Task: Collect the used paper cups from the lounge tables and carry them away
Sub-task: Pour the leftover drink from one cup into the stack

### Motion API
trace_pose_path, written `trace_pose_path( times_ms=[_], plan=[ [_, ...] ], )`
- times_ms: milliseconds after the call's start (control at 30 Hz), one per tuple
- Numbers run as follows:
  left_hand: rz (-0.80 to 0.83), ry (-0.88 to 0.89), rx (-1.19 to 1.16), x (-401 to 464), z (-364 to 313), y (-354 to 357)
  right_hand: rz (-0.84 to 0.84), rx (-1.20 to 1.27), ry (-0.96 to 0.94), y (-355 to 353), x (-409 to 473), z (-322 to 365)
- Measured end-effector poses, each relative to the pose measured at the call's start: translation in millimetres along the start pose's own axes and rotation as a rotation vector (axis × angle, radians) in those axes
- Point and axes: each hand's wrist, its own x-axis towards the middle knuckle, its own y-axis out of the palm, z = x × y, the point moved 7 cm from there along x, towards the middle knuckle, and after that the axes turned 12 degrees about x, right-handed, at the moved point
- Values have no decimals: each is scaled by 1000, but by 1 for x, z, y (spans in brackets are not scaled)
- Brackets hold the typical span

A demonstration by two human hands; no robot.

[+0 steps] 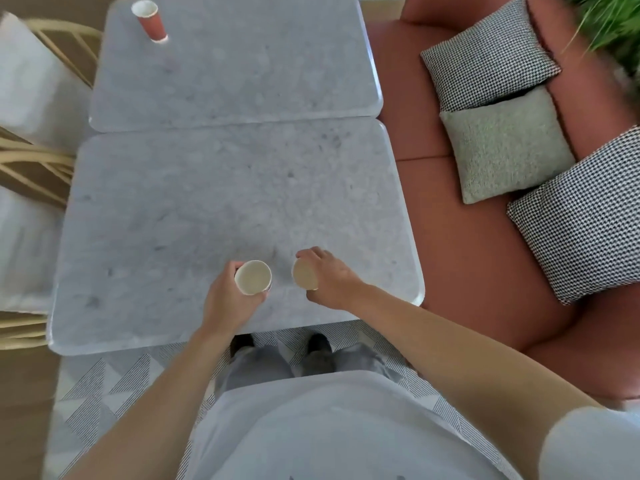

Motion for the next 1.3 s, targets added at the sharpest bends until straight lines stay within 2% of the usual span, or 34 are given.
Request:
trace_pose_path(
  times_ms=[200, 567, 800, 1033, 1300],
  plan=[
    [-28, -36, -1, -22, 17, -24, 91, -58, -38, 38, 4, 14],
    [-63, 18, -29, -37, 6, -54, 53, -51, -87, 45, 3, 16],
    [-46, 123, -129, -38, -35, -66, -79, 143, -23, 44, -11, -6],
    [24, 181, -108, -38, -65, -51, -125, 289, 73, 50, -20, -27],
    [73, 190, -67, -32, -77, -32, -192, 383, 46, 49, -14, -25]
  ],
)
